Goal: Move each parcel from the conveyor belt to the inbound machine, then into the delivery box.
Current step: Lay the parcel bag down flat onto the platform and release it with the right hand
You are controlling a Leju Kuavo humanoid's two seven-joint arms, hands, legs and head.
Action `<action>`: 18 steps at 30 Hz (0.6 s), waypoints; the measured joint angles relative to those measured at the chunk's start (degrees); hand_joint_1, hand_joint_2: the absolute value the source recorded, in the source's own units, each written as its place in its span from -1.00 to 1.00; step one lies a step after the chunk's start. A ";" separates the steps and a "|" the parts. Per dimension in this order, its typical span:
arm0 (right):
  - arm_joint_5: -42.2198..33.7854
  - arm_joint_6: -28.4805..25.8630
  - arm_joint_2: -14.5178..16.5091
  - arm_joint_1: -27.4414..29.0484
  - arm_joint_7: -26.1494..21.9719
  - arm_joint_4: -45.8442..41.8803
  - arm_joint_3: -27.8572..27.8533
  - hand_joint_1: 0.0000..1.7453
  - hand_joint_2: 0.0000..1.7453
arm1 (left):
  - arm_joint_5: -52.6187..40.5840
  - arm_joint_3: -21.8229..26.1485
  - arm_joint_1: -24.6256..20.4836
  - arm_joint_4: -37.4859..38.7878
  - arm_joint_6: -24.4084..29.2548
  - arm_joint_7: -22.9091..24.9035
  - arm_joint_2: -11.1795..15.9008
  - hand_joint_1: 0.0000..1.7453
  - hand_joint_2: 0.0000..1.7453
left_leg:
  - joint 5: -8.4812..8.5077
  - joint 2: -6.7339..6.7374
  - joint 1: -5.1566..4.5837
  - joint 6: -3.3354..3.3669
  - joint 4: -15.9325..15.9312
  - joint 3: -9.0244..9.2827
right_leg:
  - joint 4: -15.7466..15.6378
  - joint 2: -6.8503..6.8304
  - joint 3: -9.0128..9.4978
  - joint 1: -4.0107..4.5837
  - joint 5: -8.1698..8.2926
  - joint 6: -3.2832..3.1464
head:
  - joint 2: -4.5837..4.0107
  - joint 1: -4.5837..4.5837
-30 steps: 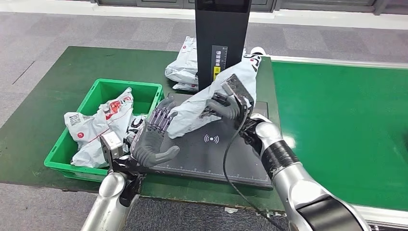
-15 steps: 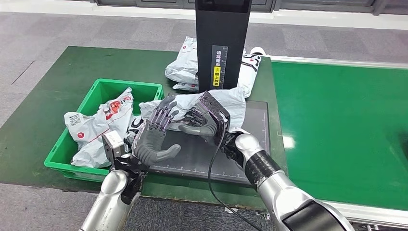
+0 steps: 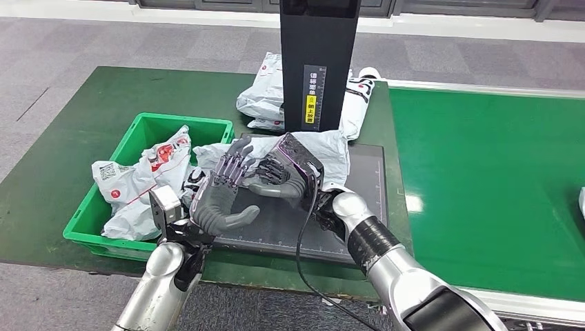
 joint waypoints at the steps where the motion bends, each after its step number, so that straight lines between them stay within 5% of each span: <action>1: -0.01 0.00 0.00 0.00 0.00 -0.02 0.01 -1.00 1.00 | 0.00 0.00 0.00 0.04 0.01 0.00 0.02 -1.00 1.00 | 0.00 0.00 0.00 0.00 0.00 0.00 | 0.00 0.00 0.00 0.00 0.00 0.00 | 0.01 0.00; 10: -1.66 -0.75 -1.06 0.40 -2.61 -3.63 0.78 -1.00 1.00 | 0.02 0.00 0.01 0.32 0.56 -0.47 0.28 -1.00 1.00 | 0.00 0.00 0.00 0.00 0.00 0.00 | 0.00 0.00 -0.01 0.00 0.00 0.00 | 0.00 0.00; 18: 0.95 -11.19 -6.80 4.70 -5.65 -25.90 -0.99 -1.00 1.00 | -0.09 0.07 0.81 0.01 1.77 -0.52 0.73 -1.00 1.00 | -0.01 -0.06 -0.02 0.01 0.01 -0.03 | -0.06 -0.05 -0.01 -0.01 0.00 0.00 | 0.00 0.00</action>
